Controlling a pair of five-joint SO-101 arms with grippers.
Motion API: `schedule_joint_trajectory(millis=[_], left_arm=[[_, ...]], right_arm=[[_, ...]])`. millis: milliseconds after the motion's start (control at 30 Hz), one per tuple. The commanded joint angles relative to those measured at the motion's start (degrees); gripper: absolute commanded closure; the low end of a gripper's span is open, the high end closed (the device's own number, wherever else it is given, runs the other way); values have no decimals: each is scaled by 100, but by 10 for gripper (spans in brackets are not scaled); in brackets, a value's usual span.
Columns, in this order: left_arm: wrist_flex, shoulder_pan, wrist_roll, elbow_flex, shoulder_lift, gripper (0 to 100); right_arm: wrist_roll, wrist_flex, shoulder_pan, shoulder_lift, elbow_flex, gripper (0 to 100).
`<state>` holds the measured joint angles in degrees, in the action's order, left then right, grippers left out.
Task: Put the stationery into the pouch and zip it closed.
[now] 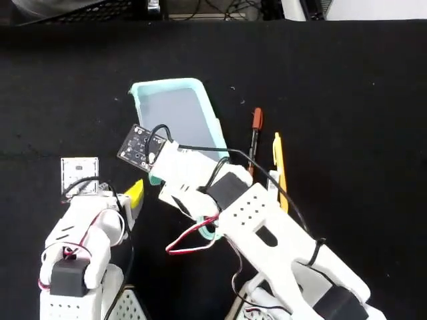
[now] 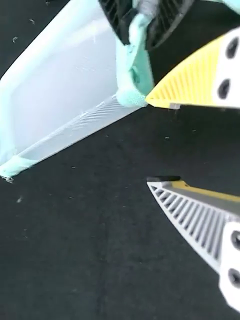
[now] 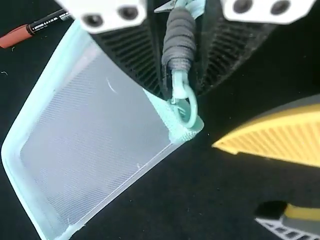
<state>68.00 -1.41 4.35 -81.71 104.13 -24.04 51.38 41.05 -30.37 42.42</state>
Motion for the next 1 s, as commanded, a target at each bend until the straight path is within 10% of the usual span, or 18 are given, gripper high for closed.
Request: schedule_joint_trajectory(millis=[0, 967], left_arm=[[-659, 48, 9, -321, 26, 757], [-1204, 1033, 44, -681, 26, 761]], right_arm=[[-44, -26, -79, -189, -295, 987], [-79, 9, -79, -189, -295, 987]])
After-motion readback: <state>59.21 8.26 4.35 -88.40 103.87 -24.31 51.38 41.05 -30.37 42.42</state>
